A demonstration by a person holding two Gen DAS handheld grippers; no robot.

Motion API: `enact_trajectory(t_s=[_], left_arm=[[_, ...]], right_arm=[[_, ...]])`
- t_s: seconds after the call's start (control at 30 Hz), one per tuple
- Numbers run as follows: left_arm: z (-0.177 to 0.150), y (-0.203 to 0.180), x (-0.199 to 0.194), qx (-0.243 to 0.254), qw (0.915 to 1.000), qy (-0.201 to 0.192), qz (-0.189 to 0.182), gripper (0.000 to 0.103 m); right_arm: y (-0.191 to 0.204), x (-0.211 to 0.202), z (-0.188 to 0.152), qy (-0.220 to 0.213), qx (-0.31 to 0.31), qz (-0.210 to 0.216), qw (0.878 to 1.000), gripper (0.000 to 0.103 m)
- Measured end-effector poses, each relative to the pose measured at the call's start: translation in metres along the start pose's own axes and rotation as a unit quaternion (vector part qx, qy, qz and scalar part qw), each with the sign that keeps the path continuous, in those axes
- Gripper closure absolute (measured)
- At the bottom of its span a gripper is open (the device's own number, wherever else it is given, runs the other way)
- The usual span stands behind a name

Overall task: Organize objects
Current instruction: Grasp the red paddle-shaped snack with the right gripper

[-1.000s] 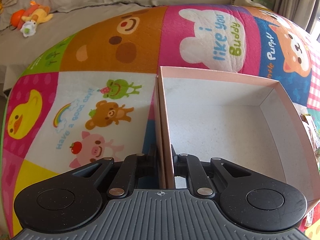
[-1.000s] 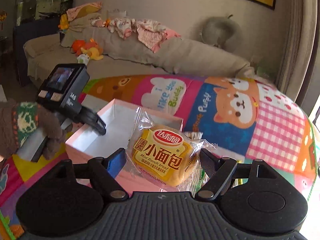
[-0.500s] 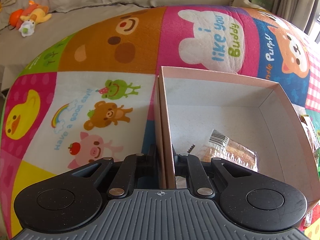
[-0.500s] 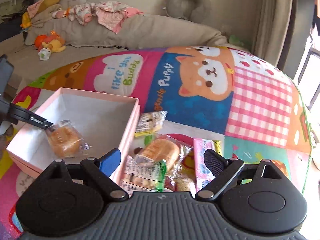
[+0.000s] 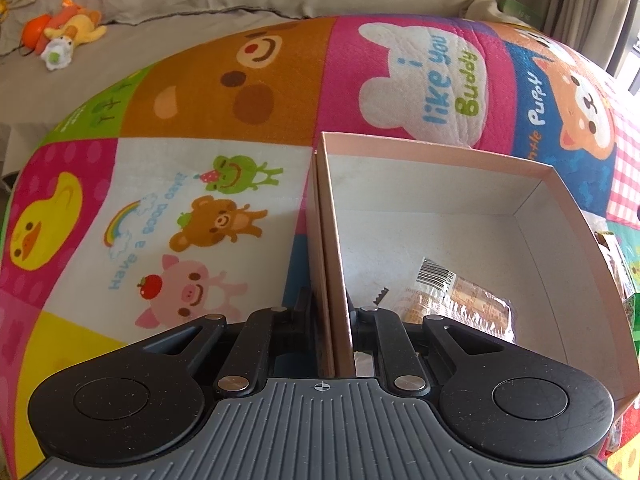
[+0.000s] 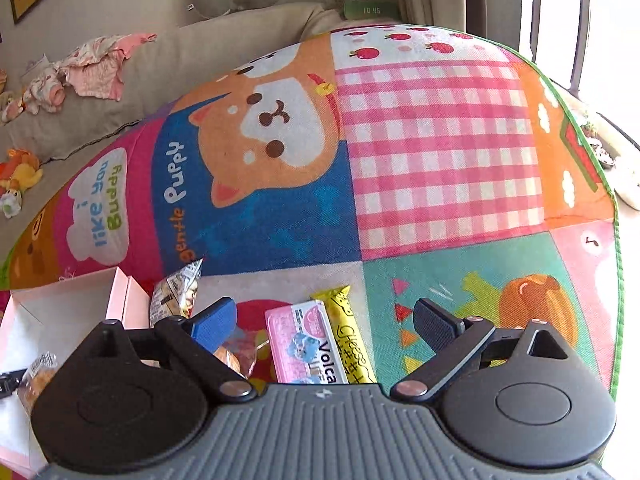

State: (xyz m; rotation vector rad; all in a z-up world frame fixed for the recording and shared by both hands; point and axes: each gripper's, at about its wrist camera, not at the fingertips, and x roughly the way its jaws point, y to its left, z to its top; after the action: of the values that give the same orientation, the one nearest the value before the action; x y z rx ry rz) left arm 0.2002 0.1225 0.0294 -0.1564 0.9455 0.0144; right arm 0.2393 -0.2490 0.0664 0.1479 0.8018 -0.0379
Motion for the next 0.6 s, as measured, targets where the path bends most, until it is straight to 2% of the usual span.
enact_trajectory(t_s=[0.2,0.3,0.5,0.57,0.6], left_arm=[[-0.004,-0.006,-0.002,0.017,0.9998,-0.004,0.01,0.089],[-0.005,-0.006,-0.002,0.016,0.9998,-0.006,0.012,0.089],[-0.007,-0.006,-0.003,0.014,0.9998,-0.011,0.01,0.089],[-0.008,-0.005,-0.003,0.013,0.9998,-0.014,0.008,0.089],[-0.008,-0.005,-0.003,0.013,0.9998,-0.016,0.006,0.089]], right_arm=[[0.023,0.036,0.016,0.013,0.01,0.037,0.999,0.005],[0.04,0.06,0.022,0.032,0.021,0.067,0.997,0.011],[0.081,0.101,0.029,0.075,0.013,0.109,0.991,0.03],[0.094,0.109,0.026,0.102,-0.011,0.12,0.987,0.06],[0.096,0.11,0.024,0.107,-0.015,0.125,0.986,0.061]])
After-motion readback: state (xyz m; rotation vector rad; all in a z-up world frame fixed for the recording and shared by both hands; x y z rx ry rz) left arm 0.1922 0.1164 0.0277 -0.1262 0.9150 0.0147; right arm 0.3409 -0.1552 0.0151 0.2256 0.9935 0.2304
